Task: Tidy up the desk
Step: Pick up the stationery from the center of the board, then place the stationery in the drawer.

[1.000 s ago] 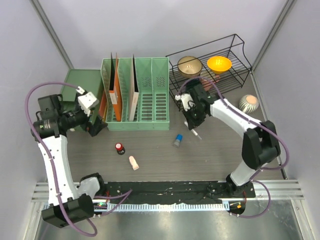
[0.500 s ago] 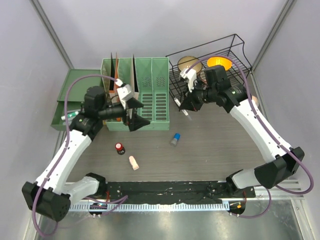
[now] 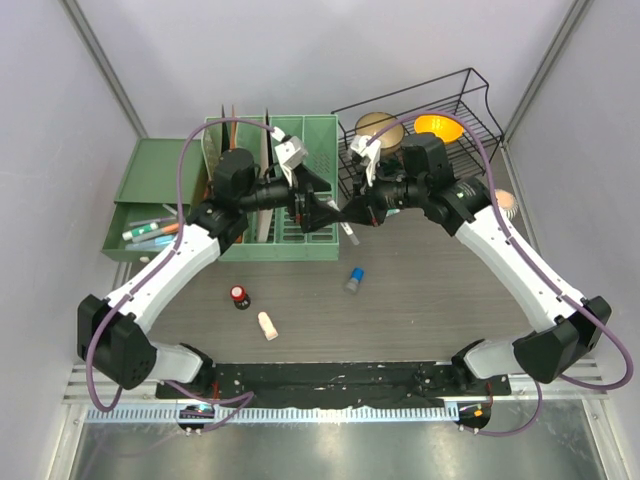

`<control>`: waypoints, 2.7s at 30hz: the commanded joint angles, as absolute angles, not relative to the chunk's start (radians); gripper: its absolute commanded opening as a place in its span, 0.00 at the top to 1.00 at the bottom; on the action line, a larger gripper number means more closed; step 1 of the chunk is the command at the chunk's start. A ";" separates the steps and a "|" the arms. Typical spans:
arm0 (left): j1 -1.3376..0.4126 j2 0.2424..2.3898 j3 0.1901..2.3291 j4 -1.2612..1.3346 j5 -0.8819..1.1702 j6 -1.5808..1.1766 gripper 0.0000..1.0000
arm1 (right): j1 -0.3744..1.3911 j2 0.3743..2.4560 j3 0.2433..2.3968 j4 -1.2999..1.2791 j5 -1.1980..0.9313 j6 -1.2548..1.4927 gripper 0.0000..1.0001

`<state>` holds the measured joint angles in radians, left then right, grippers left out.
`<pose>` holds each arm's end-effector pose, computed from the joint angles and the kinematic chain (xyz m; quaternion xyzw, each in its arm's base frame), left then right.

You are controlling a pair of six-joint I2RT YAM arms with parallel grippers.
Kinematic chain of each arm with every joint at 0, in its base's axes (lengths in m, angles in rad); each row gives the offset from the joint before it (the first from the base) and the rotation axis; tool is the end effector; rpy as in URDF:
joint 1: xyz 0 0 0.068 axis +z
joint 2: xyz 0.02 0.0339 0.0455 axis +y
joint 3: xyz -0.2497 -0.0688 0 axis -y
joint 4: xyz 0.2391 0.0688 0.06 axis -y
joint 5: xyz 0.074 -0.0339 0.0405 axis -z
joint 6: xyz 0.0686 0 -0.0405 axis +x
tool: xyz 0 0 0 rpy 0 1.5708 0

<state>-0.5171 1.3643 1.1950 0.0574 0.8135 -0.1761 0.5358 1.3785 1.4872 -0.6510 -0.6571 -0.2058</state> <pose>0.2665 -0.2089 0.3632 0.3760 0.6300 -0.4853 0.4755 0.2481 0.1960 0.3780 -0.4465 0.7106 0.3536 0.4131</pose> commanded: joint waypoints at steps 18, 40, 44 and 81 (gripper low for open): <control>-0.526 1.310 1.223 0.107 0.880 -0.189 0.43 | 0.546 1.295 1.433 -0.595 -0.681 -0.192 0.95; -0.560 1.344 1.230 0.120 0.911 -0.209 0.89 | 0.548 1.299 1.443 -0.589 -0.680 -0.189 0.94; -0.560 1.330 1.233 0.098 0.899 -0.193 1.00 | 0.548 1.296 1.437 -0.591 -0.664 -0.184 0.82; 0.046 1.256 1.815 -1.284 0.244 1.031 1.00 | 0.543 1.239 1.335 -0.649 -0.482 -0.299 0.20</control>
<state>-0.0383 1.2133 1.8690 -1.2087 0.3691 0.8223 0.5426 1.2427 1.3415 -0.6682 -0.4633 -0.2810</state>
